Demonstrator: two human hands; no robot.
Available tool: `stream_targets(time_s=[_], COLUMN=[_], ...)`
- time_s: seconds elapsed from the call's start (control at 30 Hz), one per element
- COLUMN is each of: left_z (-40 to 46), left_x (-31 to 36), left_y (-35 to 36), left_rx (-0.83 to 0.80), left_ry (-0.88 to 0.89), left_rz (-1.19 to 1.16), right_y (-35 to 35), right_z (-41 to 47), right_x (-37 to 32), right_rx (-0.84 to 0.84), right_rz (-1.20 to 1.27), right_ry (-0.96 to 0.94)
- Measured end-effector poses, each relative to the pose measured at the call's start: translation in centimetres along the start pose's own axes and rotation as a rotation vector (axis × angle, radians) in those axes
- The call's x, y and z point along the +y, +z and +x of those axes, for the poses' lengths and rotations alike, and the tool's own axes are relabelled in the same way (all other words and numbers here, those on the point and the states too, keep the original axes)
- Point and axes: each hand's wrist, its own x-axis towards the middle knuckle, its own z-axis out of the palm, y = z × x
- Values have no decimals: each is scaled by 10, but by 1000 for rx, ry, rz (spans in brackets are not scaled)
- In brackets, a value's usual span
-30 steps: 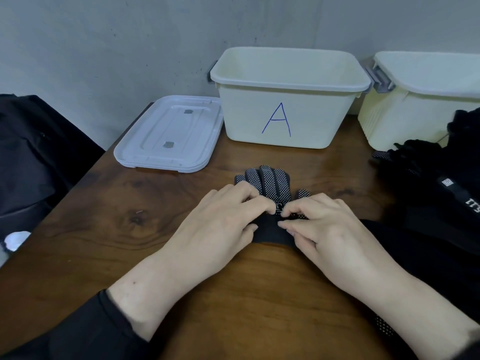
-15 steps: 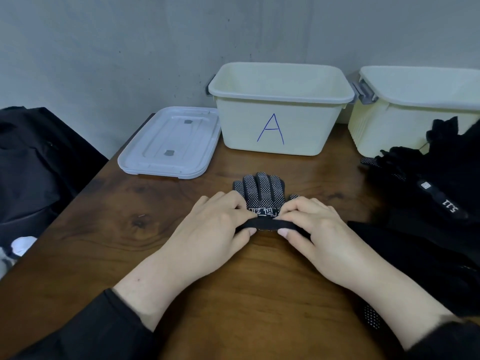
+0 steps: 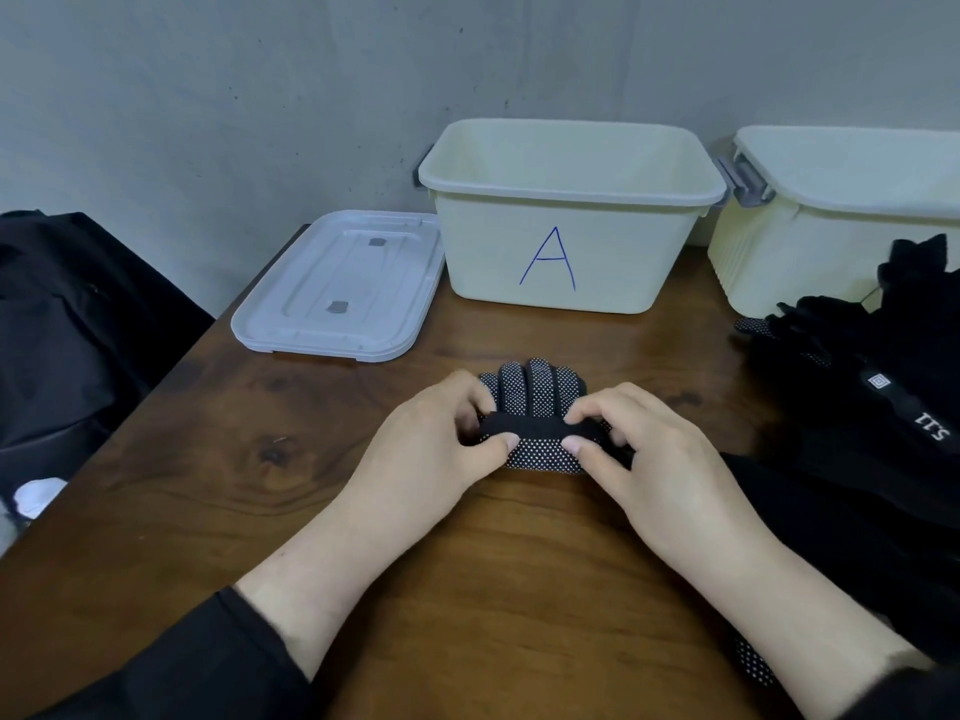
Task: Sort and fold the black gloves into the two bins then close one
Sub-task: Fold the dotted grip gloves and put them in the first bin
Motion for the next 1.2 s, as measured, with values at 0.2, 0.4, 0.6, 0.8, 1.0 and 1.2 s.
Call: stream_targets(time_s=[0.2,0.4,0.6,0.8,1.0,1.2], left_z=[1,0,-3,7,19,20], left_x=[-7,-9,1,18,11,0], left_y=[3,-2,-9,-29,-11,-9], left_rx=[57,-125,-113,-268,-189,-73], left_ry=[337,302,300,161,56,291], left_rz=[319,457,471,328,148,237], right_y=[4,-3,-9,-12,0,0], right_z=[6,7,5,0,8,7], right_x=[7,9,3,4,5,8], right_rx=[-32,-139,-89,-117,30,-82], right_rz=[-79,-197,-173,51,-14,-102], right_ry=[-96,-123,-130,-1,-75,-169])
